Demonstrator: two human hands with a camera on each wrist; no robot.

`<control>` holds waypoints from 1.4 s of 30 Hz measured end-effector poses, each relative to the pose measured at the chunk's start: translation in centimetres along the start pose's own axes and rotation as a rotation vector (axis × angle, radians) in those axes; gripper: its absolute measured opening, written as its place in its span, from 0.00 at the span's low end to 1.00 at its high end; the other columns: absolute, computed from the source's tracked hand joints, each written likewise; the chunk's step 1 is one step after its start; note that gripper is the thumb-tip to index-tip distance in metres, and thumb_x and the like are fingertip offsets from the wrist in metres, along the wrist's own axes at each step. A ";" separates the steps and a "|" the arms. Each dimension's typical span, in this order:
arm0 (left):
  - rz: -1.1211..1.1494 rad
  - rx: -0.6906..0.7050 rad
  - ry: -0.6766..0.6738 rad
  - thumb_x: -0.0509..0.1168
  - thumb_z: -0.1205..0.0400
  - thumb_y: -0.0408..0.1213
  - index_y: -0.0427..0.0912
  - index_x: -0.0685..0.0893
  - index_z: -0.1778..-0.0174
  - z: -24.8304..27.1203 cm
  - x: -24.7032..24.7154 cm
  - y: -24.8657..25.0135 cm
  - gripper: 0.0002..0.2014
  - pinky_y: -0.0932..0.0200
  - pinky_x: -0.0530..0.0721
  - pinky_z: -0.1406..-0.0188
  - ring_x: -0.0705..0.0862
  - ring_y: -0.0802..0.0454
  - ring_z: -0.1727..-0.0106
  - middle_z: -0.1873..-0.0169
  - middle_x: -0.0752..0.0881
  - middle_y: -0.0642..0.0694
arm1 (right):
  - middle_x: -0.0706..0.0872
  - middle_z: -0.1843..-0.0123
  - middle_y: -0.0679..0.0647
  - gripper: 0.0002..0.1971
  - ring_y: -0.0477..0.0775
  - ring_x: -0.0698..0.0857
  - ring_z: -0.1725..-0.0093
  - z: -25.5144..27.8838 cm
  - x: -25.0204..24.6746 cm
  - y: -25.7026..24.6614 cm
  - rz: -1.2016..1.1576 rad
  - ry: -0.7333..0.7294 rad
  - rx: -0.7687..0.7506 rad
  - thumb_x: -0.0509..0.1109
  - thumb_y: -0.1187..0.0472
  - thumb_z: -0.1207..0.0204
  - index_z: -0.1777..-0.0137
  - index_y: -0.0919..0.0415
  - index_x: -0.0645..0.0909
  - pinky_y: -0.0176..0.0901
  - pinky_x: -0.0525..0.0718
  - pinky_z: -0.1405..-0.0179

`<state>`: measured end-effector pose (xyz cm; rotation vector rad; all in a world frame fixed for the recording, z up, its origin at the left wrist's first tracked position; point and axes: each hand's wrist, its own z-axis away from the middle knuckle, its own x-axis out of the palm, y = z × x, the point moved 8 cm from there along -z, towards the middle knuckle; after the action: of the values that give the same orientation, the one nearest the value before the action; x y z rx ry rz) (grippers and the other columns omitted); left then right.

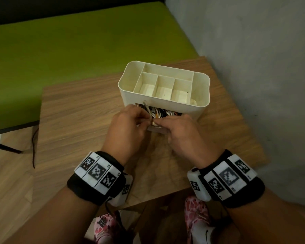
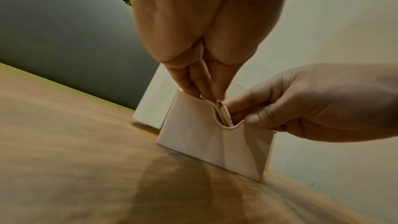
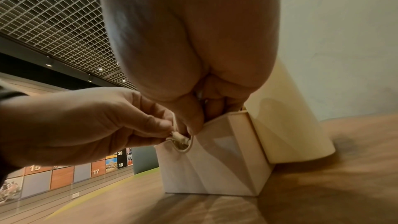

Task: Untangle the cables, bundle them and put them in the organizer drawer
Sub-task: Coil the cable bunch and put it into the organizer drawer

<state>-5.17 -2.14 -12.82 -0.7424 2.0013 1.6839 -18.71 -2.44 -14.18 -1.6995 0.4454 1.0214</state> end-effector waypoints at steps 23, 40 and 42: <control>-0.751 0.192 -0.296 0.59 0.19 0.43 0.48 0.88 0.46 -0.9 2.2 2.3 0.14 0.48 0.75 0.52 0.78 0.41 0.47 0.51 0.81 0.44 | 0.91 0.51 0.51 0.19 0.54 0.87 0.52 0.1 0.5 -1.2 0.049 -0.032 -0.046 0.68 0.71 0.27 0.43 0.52 0.90 0.41 0.81 0.53; -1.010 0.152 -0.459 0.52 0.13 0.53 0.51 0.61 0.20 0.7 3.1 0.8 0.25 0.42 0.67 0.34 0.64 0.40 0.33 0.31 0.62 0.45 | 0.91 0.55 0.57 0.14 0.59 0.88 0.56 0.6 0.6 -2.1 0.148 0.039 -0.169 0.69 0.72 0.31 0.48 0.63 0.90 0.56 0.87 0.60; -0.989 0.155 -0.455 0.53 0.14 0.56 0.53 0.64 0.22 0.6 3.2 0.6 0.25 0.42 0.67 0.34 0.64 0.41 0.34 0.33 0.63 0.46 | 0.90 0.52 0.59 0.12 0.60 0.88 0.54 1.1 -0.8 -3.5 0.191 0.179 -0.250 0.68 0.71 0.27 0.46 0.65 0.89 0.56 0.87 0.56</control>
<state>-8.03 -1.90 -14.45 -0.9574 1.1125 0.9637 -17.14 -0.31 -11.55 -2.0117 0.6275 1.1019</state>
